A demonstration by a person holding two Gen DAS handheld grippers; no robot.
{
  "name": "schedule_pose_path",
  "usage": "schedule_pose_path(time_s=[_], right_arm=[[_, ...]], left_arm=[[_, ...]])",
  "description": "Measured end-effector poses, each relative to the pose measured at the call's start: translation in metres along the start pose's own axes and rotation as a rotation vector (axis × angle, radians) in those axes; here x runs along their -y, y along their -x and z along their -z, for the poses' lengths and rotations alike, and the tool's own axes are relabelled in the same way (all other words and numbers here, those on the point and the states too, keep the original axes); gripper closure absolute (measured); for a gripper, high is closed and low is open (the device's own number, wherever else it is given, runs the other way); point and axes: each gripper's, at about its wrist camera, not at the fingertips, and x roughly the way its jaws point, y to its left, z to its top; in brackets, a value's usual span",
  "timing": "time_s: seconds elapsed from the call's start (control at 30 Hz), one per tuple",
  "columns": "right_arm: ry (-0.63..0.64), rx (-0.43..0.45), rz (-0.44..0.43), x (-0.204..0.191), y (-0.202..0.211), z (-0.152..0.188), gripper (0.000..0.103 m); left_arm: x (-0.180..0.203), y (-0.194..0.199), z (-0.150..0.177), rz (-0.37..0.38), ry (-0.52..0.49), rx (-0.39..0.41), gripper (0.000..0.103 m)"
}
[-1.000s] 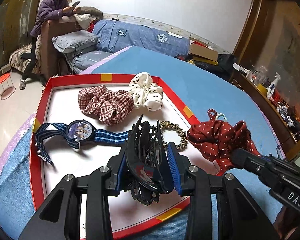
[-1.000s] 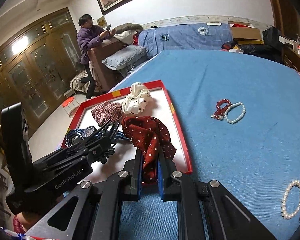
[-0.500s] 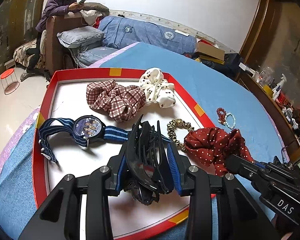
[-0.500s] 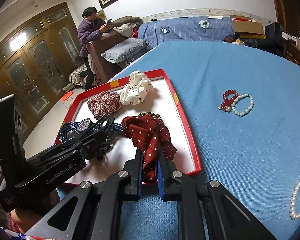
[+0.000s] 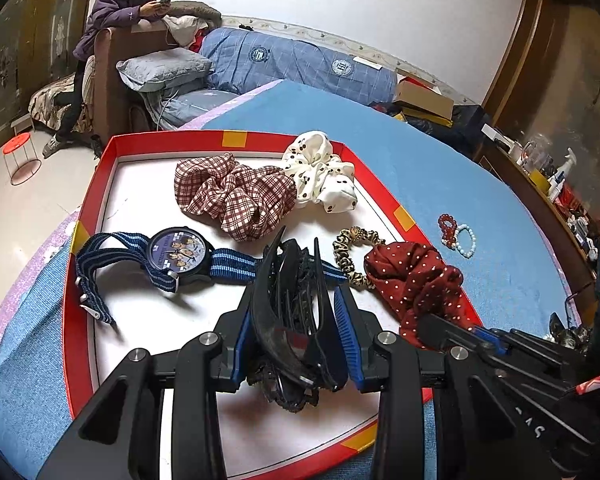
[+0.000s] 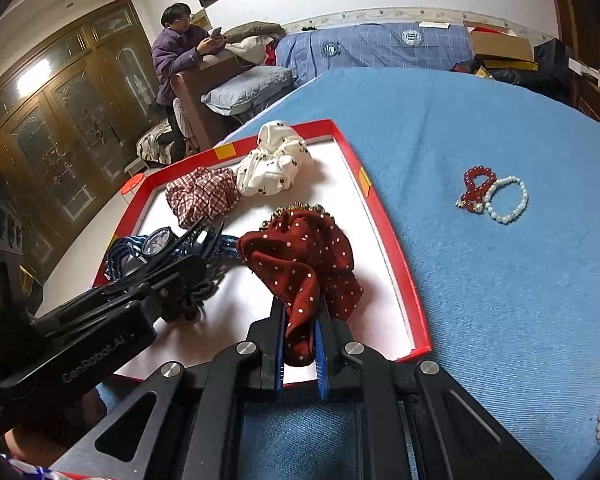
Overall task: Organize jewelry
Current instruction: 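Open both grippers to drop the clip and scrunchie into the tray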
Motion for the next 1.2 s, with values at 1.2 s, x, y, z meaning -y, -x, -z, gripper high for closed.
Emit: schedule_pose_path(time_s=[1.2], right_arm=[[0.007,0.134,-0.052,-0.007,0.061,-0.001,0.059]], left_arm=[[-0.006,0.038,-0.01,0.002,0.01,0.077,0.066]])
